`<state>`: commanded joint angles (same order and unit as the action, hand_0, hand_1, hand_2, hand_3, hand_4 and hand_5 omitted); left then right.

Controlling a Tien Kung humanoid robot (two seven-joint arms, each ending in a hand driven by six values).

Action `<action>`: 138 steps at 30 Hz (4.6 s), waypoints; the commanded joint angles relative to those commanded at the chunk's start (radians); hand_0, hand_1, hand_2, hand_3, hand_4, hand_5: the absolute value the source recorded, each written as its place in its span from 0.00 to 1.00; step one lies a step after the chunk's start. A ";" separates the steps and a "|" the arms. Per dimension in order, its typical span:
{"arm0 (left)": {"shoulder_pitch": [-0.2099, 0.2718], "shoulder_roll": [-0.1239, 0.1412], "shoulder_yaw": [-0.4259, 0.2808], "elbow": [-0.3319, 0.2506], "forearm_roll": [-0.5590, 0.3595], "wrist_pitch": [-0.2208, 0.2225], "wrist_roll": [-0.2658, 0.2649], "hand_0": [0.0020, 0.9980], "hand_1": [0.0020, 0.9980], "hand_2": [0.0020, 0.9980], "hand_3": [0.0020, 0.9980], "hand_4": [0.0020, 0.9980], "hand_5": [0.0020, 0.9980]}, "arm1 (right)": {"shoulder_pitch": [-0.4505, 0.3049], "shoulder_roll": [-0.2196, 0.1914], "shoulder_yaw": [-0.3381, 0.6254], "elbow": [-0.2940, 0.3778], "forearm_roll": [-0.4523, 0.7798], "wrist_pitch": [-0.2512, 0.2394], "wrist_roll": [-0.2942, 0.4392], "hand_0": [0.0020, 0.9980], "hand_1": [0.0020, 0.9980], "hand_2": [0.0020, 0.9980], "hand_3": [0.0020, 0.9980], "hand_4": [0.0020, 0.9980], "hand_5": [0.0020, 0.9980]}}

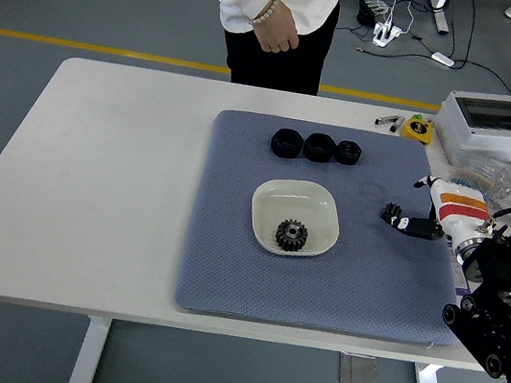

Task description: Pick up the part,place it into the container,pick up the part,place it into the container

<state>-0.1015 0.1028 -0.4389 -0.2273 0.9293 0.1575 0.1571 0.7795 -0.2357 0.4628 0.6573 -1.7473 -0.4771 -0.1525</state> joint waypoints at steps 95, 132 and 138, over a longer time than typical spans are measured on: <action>-0.043 -0.008 -0.042 -0.016 0.104 -0.031 0.018 0.69 0.71 0.74 0.65 0.67 0.66 | 0.021 0.056 -0.150 -0.058 0.344 -0.168 0.143 0.01 0.06 0.19 0.49 0.61 0.46; -0.037 0.005 -0.039 -0.015 0.094 -0.027 0.022 0.70 0.71 0.74 0.65 0.67 0.66 | 0.033 0.062 -0.179 0.313 -0.041 0.005 0.103 0.03 0.08 0.23 0.58 0.94 0.48; -0.037 0.005 -0.044 -0.015 0.102 -0.029 0.023 0.70 0.71 0.74 0.65 0.67 0.66 | 0.028 0.057 -0.162 0.306 -0.044 0.013 0.104 0.03 0.08 0.23 0.59 0.96 0.49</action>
<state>-0.1380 0.1079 -0.4826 -0.2424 1.0314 0.1285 0.1804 0.8079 -0.1782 0.3011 0.9632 -1.7910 -0.4643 -0.0484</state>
